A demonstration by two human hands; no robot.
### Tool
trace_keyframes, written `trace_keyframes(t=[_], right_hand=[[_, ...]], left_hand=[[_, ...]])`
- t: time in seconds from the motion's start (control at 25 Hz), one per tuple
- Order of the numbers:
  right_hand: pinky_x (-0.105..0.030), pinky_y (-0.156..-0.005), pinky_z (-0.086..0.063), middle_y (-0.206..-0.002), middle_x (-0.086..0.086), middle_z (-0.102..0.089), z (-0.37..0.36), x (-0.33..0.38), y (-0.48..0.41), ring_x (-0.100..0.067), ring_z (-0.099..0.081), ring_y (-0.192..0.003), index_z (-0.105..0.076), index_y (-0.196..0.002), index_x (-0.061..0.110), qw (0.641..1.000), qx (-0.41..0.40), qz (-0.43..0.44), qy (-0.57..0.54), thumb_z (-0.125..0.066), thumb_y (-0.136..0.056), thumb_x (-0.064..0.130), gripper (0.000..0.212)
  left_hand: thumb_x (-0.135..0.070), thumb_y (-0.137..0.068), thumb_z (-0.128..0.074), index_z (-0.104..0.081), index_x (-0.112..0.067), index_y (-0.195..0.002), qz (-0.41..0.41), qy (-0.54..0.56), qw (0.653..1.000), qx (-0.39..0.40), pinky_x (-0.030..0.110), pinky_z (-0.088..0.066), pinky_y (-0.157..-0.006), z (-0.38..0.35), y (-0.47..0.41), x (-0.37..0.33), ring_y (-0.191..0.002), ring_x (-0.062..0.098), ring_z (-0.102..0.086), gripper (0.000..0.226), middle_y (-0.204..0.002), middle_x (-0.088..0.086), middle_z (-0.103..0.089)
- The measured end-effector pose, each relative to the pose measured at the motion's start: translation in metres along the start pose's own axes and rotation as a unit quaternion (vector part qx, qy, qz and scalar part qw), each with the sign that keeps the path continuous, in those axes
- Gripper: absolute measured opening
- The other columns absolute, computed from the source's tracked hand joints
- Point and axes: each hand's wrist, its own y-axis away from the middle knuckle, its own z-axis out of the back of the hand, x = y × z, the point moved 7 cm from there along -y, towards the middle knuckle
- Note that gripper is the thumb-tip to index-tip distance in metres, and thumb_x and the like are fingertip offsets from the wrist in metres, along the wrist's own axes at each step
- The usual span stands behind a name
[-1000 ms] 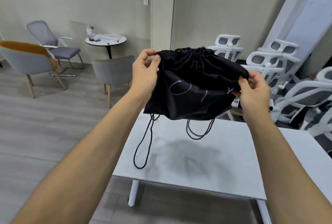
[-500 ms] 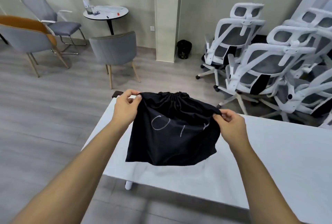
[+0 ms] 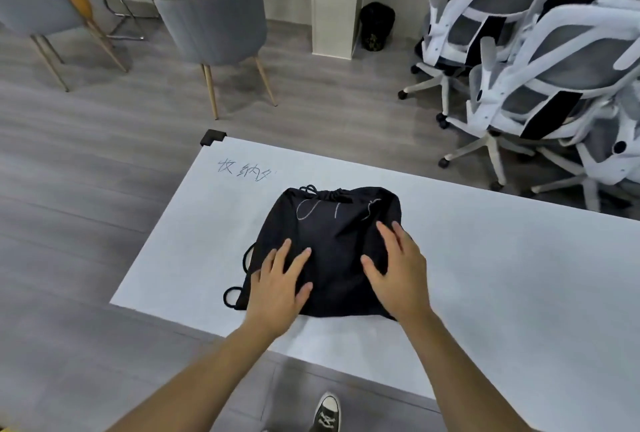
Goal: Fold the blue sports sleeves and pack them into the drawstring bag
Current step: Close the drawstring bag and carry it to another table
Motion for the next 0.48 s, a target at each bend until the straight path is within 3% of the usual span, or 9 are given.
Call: trace_keyframes(t=[0.12, 0.2, 0.36, 0.48], right_hand=[[-0.055, -0.12, -0.017, -0.167, -0.001, -0.013, -0.058, -0.019, 0.025, -0.022, -0.008, -0.154, -0.012, -0.157, 0.037, 0.987, 0.139, 0.002, 0.083, -0.048, -0.084, 0.072, 0.088], [-0.058, -0.12, -0.01, -0.168, 0.001, -0.005, -0.079, -0.036, 0.033, -0.02, 0.0, -0.154, -0.001, -0.157, 0.038, 0.979, 0.176, -0.034, 0.091, -0.045, -0.081, 0.077, 0.095], [-0.055, -0.121, -0.011, -0.167, -0.002, -0.01, -0.084, -0.039, 0.034, -0.022, -0.004, -0.154, -0.003, -0.157, 0.035, 0.978, 0.173, -0.049, 0.105, -0.043, -0.081, 0.078, 0.096], [-0.05, -0.118, -0.022, -0.161, -0.005, -0.029, -0.066, -0.028, 0.028, -0.025, -0.023, -0.149, -0.019, -0.156, 0.031, 0.988, 0.106, -0.034, 0.105, -0.05, -0.083, 0.07, 0.088]], left_hand=[[-0.054, -0.093, -0.048, -0.011, -0.046, -0.154, 0.015, -0.056, 0.996, 0.065, 0.056, -0.031, -0.111, -0.045, 0.006, 0.021, -0.149, 0.034, -0.02, 0.072, -0.166, 0.004, -0.014], [-0.057, -0.093, -0.043, -0.007, -0.049, -0.154, 0.006, -0.075, 0.994, 0.076, 0.059, -0.028, -0.112, -0.053, 0.0, 0.03, -0.15, 0.035, -0.018, 0.071, -0.166, 0.002, -0.013], [-0.058, -0.096, -0.038, -0.002, -0.049, -0.153, 0.012, -0.091, 0.99, 0.109, 0.059, -0.021, -0.115, -0.058, -0.005, 0.033, -0.151, 0.035, -0.01, 0.068, -0.167, 0.0, -0.008], [-0.052, -0.098, -0.039, -0.009, -0.044, -0.155, 0.007, -0.09, 0.991, 0.096, 0.056, -0.021, -0.117, -0.047, -0.005, 0.024, -0.151, 0.034, -0.011, 0.065, -0.166, 0.004, -0.012]])
